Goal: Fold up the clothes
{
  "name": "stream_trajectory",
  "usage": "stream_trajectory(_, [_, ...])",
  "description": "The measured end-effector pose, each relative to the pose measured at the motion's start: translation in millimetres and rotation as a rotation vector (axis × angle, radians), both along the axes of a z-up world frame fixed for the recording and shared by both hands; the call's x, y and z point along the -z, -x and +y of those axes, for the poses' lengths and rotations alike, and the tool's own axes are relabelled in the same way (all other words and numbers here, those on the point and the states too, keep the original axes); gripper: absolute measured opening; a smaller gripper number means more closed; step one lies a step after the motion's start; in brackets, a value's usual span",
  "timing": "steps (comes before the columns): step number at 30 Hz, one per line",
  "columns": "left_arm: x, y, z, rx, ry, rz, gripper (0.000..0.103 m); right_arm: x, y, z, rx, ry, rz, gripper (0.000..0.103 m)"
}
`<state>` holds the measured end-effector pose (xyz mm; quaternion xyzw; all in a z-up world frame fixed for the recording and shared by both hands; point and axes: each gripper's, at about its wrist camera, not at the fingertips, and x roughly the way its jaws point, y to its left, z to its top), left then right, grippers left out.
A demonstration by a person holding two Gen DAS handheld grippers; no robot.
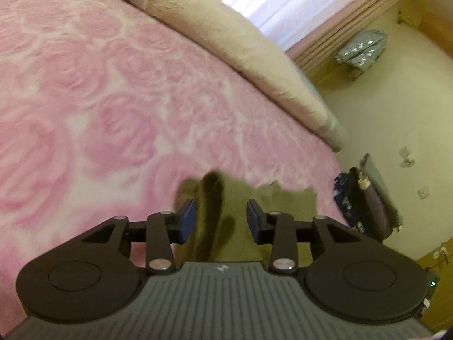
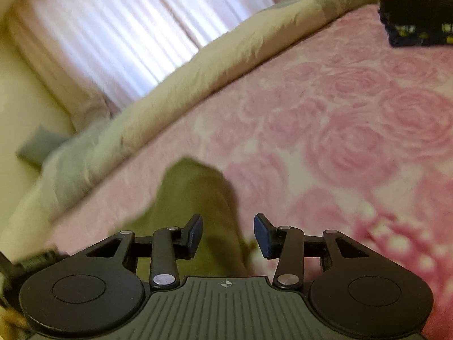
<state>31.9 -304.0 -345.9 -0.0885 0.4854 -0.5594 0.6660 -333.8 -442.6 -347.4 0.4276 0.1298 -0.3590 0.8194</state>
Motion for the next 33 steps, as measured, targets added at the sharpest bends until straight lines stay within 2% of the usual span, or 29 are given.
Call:
stream_trajectory(1, [1.6,-1.9,-7.3,0.001,-0.006,0.0,0.034,-0.3,-3.4,-6.7,0.001,-0.008,-0.025,0.071])
stream_trajectory(2, [3.7,-2.4,-12.8,0.007,-0.011,0.002,0.034,-0.7,-6.9,-12.3,0.0,-0.013,-0.045,0.077])
stream_trajectory(3, [5.8,-2.3,-17.6,0.018,-0.009,0.005,0.032,-1.1,-10.4,-17.9,-0.001,-0.018,-0.065,0.077])
stream_trajectory(5, [9.8,-0.1,-22.9,0.04,0.005,-0.001,0.015,-0.3,-18.0,-29.0,-0.002,-0.033,-0.089,0.077])
stream_trajectory(6, [11.8,1.2,-25.0,0.051,0.013,-0.006,0.009,2.8,-21.6,-33.6,-0.007,-0.047,-0.09,0.077])
stream_trajectory(7, [13.0,2.9,-24.7,0.054,0.031,-0.014,0.009,6.4,-24.8,-37.7,-0.016,-0.062,-0.093,0.076])
stream_trajectory(9, [14.2,5.6,-19.8,0.05,0.082,-0.045,0.005,13.6,-31.1,-46.0,-0.032,-0.093,-0.1,0.049])
stream_trajectory(10, [15.6,6.5,-17.1,0.041,0.098,-0.072,0.005,17.0,-34.0,-49.2,-0.036,-0.104,-0.091,0.025])
stream_trajectory(15, [35.0,14.2,-19.1,0.018,0.041,-0.194,0.008,35.1,-48.2,-53.3,-0.019,-0.082,0.029,0.025])
stream_trajectory(16, [35.3,16.7,-19.9,0.018,0.033,-0.215,0.01,36.5,-49.6,-53.1,-0.015,-0.076,0.045,0.027])
stream_trajectory(17, [32.6,17.7,-21.0,0.018,0.021,-0.225,0.011,36.7,-50.0,-52.7,-0.011,-0.07,0.056,0.037])
stream_trajectory(18, [28.2,17.9,-22.3,0.017,0.005,-0.229,0.013,33.6,-48.1,-51.1,-0.006,-0.058,0.067,0.039])
stream_trajectory(19, [22.1,18.0,-21.5,0.011,-0.003,-0.236,0.014,28.8,-44.9,-48.9,0.002,-0.043,0.077,0.046])
stream_trajectory(20, [14.8,18.0,-19.3,0.002,-0.007,-0.245,0.014,24.0,-41.7,-46.8,0.009,-0.029,0.088,0.053])
stream_trajectory(21, [7.6,18.1,-17.1,-0.007,-0.011,-0.254,0.011,16.4,-36.2,-41.7,0.016,-0.003,0.09,0.054])
stream_trajectory(24, [-17.7,27.6,-3.5,-0.005,0.001,-0.321,0.009,-12.7,-17.0,-15.1,0.004,0.104,0.095,0.054])
stream_trajectory(27, [-32.9,51.4,11.0,0.099,0.024,-0.33,0.004,-31.8,-7.8,26.6,-0.085,0.209,0.175,0.053])
stream_trajectory(28, [-33.8,61.6,13.5,0.136,0.022,-0.343,0.003,-33.6,-6.8,40.3,-0.111,0.235,0.199,0.046])
stream_trajectory(29, [-30.6,70.6,15.3,0.165,0.004,-0.359,0.002,-34.0,-6.4,53.7,-0.137,0.259,0.22,0.035])
stream_trajectory(33, [3.6,87.9,23.8,0.196,-0.125,-0.362,0.0,-6.6,-17.8,80.5,-0.202,0.246,0.332,0.033])
